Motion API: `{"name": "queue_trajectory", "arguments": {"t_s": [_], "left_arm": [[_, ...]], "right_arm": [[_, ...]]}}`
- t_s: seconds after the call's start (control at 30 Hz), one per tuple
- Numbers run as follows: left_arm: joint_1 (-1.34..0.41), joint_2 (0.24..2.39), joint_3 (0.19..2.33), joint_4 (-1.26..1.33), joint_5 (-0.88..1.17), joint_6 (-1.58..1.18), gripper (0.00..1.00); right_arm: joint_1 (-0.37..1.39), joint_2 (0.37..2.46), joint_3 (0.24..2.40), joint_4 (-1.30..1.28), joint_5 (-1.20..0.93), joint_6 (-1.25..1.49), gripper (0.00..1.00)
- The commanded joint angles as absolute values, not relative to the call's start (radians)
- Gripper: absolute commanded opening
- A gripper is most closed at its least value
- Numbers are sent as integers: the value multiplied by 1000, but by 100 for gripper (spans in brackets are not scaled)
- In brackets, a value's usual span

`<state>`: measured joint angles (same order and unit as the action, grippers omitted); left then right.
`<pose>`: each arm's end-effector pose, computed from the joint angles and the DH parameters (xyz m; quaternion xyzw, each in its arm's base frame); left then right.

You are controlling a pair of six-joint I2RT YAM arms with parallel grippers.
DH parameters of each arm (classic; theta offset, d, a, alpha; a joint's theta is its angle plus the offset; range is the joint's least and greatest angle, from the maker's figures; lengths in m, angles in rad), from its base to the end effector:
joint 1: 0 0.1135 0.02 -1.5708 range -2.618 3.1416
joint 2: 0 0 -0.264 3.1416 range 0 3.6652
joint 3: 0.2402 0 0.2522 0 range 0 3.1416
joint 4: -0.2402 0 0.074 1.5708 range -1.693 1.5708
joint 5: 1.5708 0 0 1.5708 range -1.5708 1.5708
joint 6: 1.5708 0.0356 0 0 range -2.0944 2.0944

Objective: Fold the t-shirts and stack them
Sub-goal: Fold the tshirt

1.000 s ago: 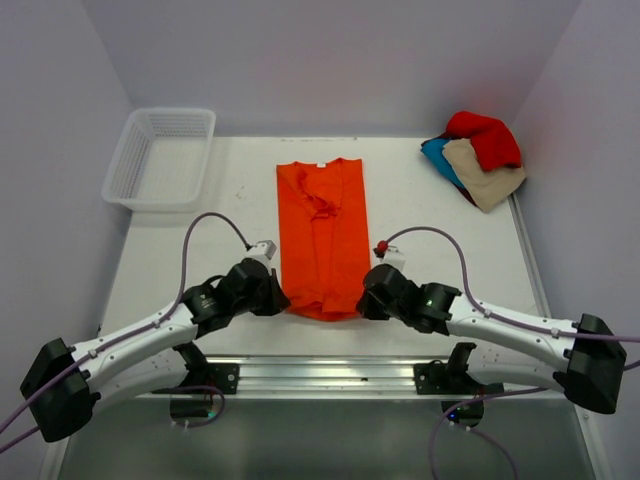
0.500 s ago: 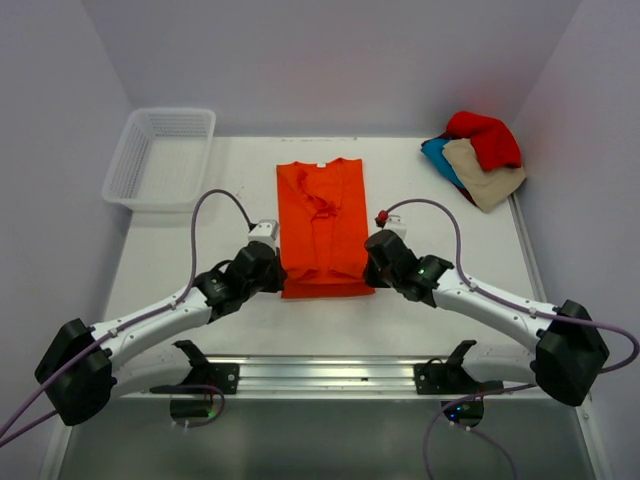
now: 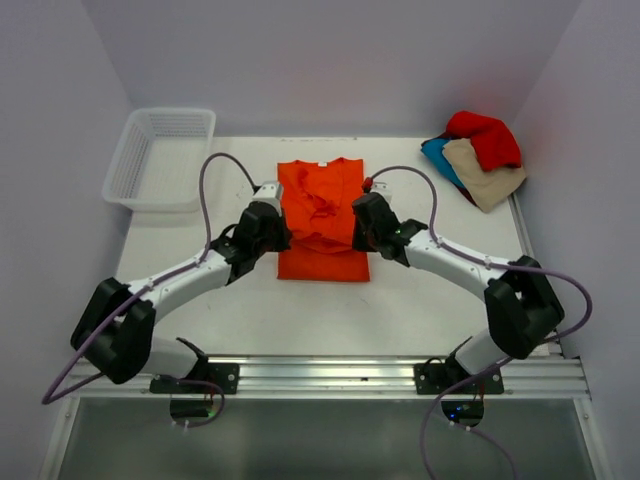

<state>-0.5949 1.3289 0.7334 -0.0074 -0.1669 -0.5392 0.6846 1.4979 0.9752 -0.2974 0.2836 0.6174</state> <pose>0.2378 -0.1537 0.2202 -0.0142 0.8828 -0.1868 0.4307 0.2517 0.1926 0.2274 0.0208 0.9223 0.1153 0.3684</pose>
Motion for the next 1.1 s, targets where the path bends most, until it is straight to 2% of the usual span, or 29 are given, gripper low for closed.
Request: {"name": "queue_trajectory", "arguments": {"t_s": [0.0,0.03,0.07,0.1,0.13,0.17,0.2,0.27,0.4,0.5,0.63,0.83,1.07], "left_arm": [[-546,1445,891,127,-127,-465,0],[-516,1483,929,123,-112,-460,1],[-496,1568,966,124,-110,-448,12],[-458,1612,1047,126,-126,-430,49],[-437,1691,1096,112,-156,-434,68],[-413,1722,1147,89,-153,-442,82],[-363,1747,1242,30,-143,-465,92],[-325,1743,1288,3,-140,-477,100],[-305,1631,1217,3,-150,-457,100],[-305,1551,1122,-17,-137,-486,100],[-321,1454,980,-28,27,-520,100],[-423,1358,787,-63,116,-506,100],[-439,1394,716,64,152,-505,98]], "right_arm": [[625,1601,1145,-230,278,563,0],[608,1644,1185,-230,279,551,3],[574,1726,1233,-235,291,545,41],[559,1779,1344,-262,332,537,56],[539,1828,1412,-290,333,537,64],[500,1926,1484,-325,322,535,81],[485,1962,1622,-369,327,538,86],[468,1990,1689,-446,342,538,91],[465,1834,1535,-356,380,494,99],[465,1742,1424,-344,379,491,99],[465,1636,1292,-360,319,524,99],[465,1462,1051,-319,200,613,96],[466,1439,927,-259,130,658,94]]}}
